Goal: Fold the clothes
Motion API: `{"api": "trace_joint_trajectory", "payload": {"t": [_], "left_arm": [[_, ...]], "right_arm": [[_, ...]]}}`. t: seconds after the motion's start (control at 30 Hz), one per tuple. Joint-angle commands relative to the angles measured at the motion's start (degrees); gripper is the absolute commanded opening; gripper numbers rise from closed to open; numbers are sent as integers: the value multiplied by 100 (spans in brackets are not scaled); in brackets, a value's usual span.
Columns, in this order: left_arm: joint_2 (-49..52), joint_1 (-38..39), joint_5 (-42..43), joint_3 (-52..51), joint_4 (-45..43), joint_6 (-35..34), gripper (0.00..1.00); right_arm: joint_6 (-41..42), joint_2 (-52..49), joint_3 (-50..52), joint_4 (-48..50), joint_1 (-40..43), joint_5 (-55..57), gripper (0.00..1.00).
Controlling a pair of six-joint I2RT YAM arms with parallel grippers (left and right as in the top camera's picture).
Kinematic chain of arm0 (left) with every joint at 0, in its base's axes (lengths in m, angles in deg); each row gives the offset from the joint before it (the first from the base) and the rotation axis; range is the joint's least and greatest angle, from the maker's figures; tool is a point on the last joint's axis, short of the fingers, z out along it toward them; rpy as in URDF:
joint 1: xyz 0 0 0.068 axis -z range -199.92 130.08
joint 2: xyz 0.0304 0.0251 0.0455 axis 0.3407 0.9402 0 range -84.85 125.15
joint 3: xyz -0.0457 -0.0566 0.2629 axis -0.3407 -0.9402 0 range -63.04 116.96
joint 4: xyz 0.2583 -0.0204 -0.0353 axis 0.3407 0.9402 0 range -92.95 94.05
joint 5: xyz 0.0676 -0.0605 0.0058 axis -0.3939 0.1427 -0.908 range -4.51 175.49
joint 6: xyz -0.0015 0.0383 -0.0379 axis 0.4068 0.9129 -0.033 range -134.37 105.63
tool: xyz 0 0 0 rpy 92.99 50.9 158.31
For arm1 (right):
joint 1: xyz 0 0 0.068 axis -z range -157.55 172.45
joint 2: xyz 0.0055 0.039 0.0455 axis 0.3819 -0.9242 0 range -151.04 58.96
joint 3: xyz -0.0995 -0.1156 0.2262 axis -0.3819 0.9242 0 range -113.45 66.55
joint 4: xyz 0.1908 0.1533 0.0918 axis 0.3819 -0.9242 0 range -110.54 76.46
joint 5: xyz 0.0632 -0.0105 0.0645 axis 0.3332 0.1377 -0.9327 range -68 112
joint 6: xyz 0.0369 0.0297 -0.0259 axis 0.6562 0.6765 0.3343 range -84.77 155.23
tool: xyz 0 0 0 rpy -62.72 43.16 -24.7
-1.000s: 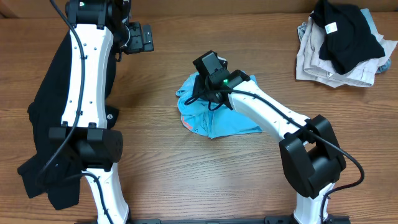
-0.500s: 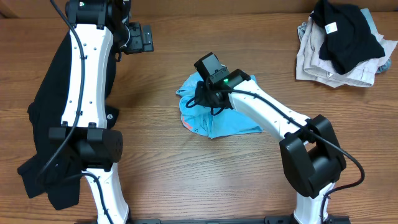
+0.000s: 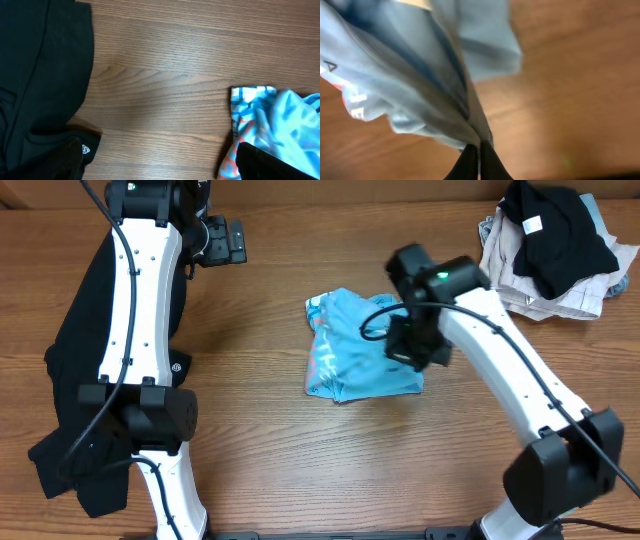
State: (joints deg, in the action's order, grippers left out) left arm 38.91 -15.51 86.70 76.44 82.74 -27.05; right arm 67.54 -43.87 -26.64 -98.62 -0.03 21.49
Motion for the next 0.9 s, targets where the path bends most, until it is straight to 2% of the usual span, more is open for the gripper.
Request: {"api": "trace_joint_trajectory", "payload": {"t": [0.0,0.27,0.4,0.5,0.57,0.67,0.73,0.77,0.87], "left_arm": [[-44,-15,-57,59,-20,203,100],[-44,-15,-57,59,-22,245,100],[-42,-15,-57,59,-22,245,100],[-42,-15,-55,59,-15,245,100],[-42,-15,-55,59,-4,245,100],[-42,-15,-55,57,-17,245,100],[-42,-15,-44,50,-28,243,100],[-42,-15,-28,50,-26,243,100],[-42,-15,-17,50,-20,245,100]], "right_arm": [[-129,-22,455,-149,-26,87,4],[-63,-20,1897,22,-15,90,9],[-90,-2,1779,55,-15,96,9],[-240,17,1303,55,-15,103,12],[-398,17,898,122,-15,105,21],[-741,17,330,721,-15,87,46],[-835,17,243,1292,-15,81,57],[-835,13,249,1600,-15,81,61],[-767,-111,348,2173,-15,37,62]]}}
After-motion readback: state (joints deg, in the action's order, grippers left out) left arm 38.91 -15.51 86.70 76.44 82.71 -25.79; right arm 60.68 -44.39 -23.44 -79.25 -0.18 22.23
